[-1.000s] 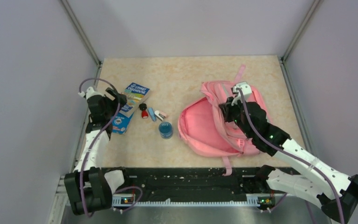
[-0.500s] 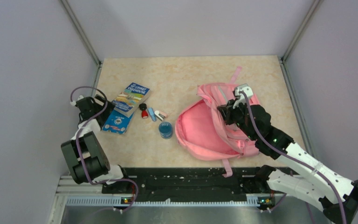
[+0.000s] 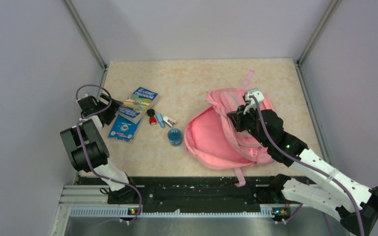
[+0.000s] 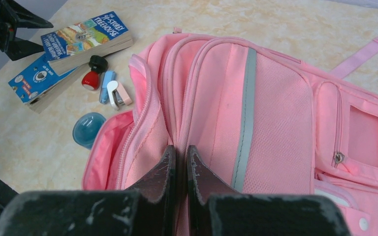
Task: Pack the student bag
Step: Pick up the book from the center of the board.
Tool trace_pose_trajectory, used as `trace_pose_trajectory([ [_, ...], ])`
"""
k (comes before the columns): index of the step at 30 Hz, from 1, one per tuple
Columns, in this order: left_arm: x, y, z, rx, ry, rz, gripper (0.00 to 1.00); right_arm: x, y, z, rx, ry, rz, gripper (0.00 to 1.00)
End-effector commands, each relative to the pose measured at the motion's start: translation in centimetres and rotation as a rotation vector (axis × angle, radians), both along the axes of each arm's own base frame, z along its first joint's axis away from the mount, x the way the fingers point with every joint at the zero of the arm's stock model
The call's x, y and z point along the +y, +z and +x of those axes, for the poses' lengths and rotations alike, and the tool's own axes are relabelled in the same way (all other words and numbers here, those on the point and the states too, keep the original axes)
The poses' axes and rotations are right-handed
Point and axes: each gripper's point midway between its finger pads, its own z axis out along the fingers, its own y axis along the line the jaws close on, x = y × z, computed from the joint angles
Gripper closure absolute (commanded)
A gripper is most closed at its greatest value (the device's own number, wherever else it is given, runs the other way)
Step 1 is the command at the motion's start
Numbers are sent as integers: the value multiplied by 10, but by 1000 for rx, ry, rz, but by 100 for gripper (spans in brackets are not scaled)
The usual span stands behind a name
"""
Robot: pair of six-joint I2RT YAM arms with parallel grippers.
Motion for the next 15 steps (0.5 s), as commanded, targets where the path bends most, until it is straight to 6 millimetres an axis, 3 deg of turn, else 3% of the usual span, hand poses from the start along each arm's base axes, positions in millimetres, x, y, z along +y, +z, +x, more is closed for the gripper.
trace_pose_trajectory([
  [1, 4, 18, 24, -92, -37, -11, 13, 5, 83, 2, -180, 10, 185, 100],
  [7, 11, 6, 31, -57, -47, 2, 14, 7, 80, 4, -170, 14, 176, 100],
  [15, 1, 3, 45, -109, -87, -88, 23, 11, 77, 7, -164, 15, 169, 100],
])
